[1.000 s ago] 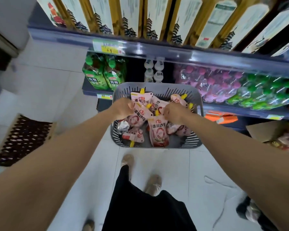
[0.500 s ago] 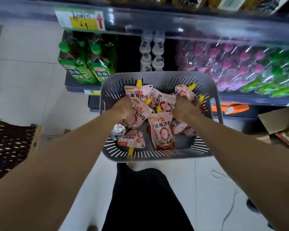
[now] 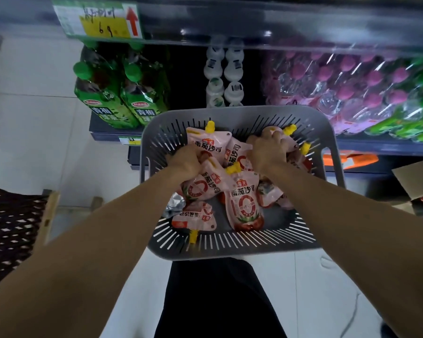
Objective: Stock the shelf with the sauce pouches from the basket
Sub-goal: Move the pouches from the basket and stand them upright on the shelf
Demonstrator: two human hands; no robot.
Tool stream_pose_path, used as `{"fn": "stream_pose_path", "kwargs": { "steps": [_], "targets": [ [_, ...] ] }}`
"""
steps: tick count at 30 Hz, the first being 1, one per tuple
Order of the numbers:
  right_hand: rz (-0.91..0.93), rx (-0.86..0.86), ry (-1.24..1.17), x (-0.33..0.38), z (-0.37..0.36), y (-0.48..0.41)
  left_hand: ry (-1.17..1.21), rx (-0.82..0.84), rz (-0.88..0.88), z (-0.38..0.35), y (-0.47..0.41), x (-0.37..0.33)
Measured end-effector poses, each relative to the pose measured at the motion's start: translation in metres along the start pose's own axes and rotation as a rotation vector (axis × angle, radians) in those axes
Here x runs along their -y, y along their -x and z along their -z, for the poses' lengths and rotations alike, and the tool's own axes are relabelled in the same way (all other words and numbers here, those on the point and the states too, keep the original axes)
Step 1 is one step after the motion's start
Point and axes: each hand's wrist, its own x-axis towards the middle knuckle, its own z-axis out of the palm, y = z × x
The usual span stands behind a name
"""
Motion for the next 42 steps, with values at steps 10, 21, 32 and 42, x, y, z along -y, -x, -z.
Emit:
{"fn": "stream_pose_path", "kwargs": {
  "steps": [10,21,32,42],
  "targets": [
    [0.039,-0.005,-0.315,0.0,0.007,-0.002,0.033,0.061,-0.153,0.002,0.004,-0.003],
    [-0.01,-0.187,-0.466,-0.033,0.083,0.06,0.404,-0.064,-0.23,0.058,0.062,-0.03],
    [0.036,-0.394,-0.744,-0.05,0.199,0.157,0.487,-0.143,-0.306,0.151,0.187,-0.085],
    [0.18,-0.641,-0.924,-0.054,0.308,0.243,0.781,-0.156,-0.431,0.235,0.29,-0.115]
  ]
}}
